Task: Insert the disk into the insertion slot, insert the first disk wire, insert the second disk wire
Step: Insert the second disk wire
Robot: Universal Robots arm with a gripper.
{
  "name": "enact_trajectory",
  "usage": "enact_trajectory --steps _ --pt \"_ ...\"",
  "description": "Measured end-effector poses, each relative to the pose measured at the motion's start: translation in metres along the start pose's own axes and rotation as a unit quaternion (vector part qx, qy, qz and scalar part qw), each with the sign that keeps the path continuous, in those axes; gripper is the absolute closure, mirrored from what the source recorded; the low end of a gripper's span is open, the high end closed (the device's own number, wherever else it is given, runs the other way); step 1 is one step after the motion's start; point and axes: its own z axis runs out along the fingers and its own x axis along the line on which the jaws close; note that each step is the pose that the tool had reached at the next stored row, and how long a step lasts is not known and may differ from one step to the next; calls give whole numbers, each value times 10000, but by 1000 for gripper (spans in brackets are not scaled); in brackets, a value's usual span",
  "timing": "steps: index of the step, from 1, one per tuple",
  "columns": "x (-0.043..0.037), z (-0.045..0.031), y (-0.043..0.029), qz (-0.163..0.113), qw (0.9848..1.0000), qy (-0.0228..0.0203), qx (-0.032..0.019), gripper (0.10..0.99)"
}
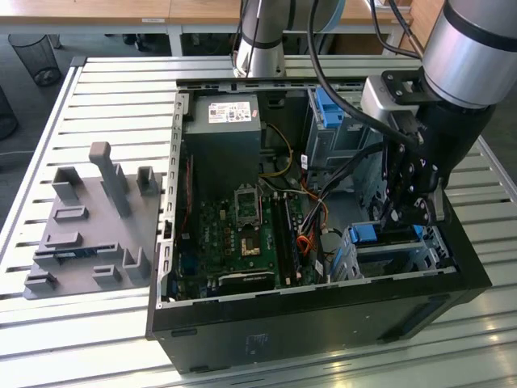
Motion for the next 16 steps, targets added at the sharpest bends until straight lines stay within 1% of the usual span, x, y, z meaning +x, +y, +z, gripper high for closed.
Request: enact_trajectory --steps 16 --pt "-1 45 0 0 10000 1 0 945"
